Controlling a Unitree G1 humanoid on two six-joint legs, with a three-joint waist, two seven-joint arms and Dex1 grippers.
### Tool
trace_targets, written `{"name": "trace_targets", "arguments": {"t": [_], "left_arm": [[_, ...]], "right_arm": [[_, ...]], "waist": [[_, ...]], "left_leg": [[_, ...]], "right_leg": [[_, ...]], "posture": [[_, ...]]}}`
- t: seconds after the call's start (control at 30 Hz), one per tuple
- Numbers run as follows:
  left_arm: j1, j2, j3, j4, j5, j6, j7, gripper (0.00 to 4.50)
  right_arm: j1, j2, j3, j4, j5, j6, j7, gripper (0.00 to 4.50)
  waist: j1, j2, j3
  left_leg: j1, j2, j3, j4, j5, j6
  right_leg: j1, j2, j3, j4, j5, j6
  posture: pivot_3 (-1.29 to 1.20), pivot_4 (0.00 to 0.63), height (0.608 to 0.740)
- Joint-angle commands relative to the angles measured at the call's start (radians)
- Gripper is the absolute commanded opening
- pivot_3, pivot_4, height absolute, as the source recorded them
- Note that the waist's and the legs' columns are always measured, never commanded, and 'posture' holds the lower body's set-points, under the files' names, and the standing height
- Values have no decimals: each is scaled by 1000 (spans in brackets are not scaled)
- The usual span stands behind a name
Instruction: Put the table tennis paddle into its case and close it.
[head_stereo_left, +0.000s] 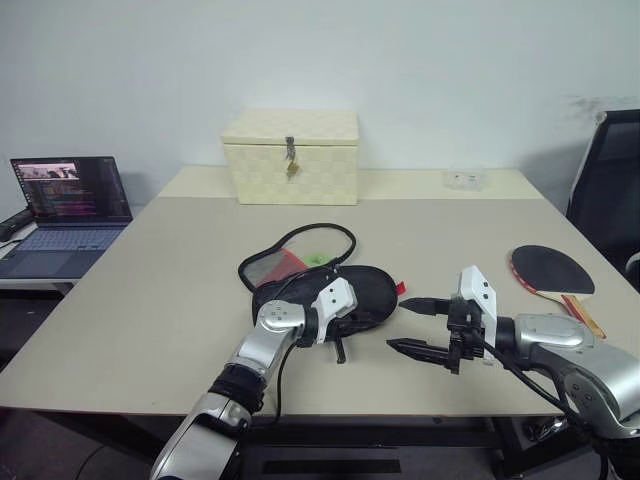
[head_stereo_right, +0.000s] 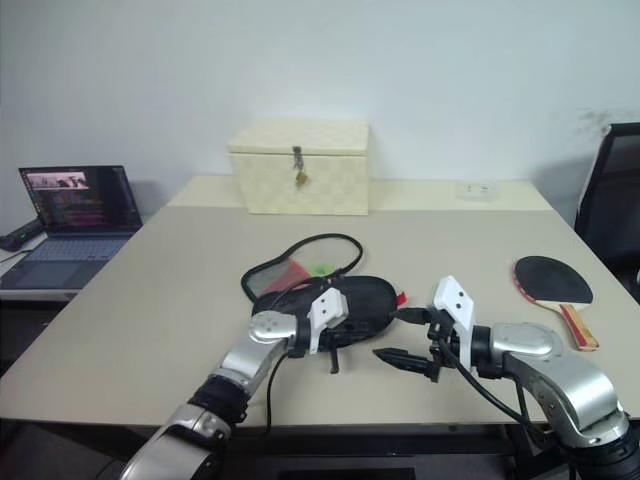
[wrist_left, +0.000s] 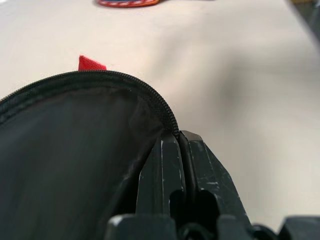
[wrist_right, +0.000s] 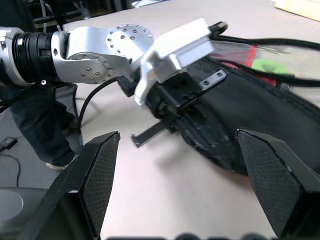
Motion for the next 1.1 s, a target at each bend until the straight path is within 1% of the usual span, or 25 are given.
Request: {"name": "trace_targets", "arguments": {"t": [0.03,0.1,0.17,0.33,0.4,0.47,0.6,0.67,0.8,0.9,1.1], "left_arm": [[-25,-17,16,25,-7,-10,-1,224],[-15,-18,21,4,-13,-5,-2,698],[11,-9,32,-54,-37,28,-15,1315],[132,72,68,-339,-154,219,-98,3008],[179,119,92,-441,-191,279,-107,3008],[232,193,133,-521,-226,324,-122,3008],[306,327,245,-569,-307,378,-156,3008],[326,374,273,-584,-347,413,-185,3008],[391,537,377,-640,-428,480,-277,3008],[403,579,407,-686,-470,511,-277,3008],[429,593,465,-803,-569,589,-249,3008]], "right_arm": [[-5,-7,-28,-27,4,-16,-8,4072],[-5,-8,-29,-27,5,-11,-11,4072],[-7,-9,-30,-23,5,-8,-15,4072],[-21,-3,-39,0,9,6,-37,4072],[-31,11,-40,15,4,18,-65,4072],[-48,38,-35,42,-18,37,-128,4072],[-70,95,-14,82,-22,109,-208,4072],[-76,114,-8,90,-22,136,-232,4072],[-121,210,18,191,-96,197,-381,4072],[-150,275,17,255,-127,223,-446,4072],[-204,380,54,388,-223,215,-547,4072]], "waist": [[0,0,0],[1,0,0],[1,0,0],[0,0,0],[0,0,0],[-1,0,0],[0,1,0],[0,1,0],[0,1,0],[3,1,0],[1,1,0]], "left_leg": [[0,0,0,0,0,0],[0,0,-1,0,0,0],[0,0,-1,0,0,0],[0,2,-1,0,0,0],[0,2,-2,0,0,0],[1,2,-3,0,0,0],[2,3,-3,0,0,0],[1,3,-3,0,0,0],[1,3,-3,0,0,0],[1,3,-3,-1,0,0],[1,2,-2,-1,0,0]], "right_leg": [[0,0,0,0,0,0],[0,0,0,0,0,0],[0,0,0,0,0,0],[0,0,0,0,0,0],[0,0,0,1,0,0],[0,0,1,1,0,0],[0,-1,1,2,0,-1],[0,-1,0,1,0,-1],[0,-1,1,0,0,-1],[-1,-2,0,1,0,-1],[-1,-2,1,0,0,-1]], "posture": [[0,150,740],[0,150,740],[0,150,740],[0,150,740],[0,150,740],[0,150,740],[0,150,740],[0,150,740],[0,150,740],[0,150,740],[0,150,740]]}}
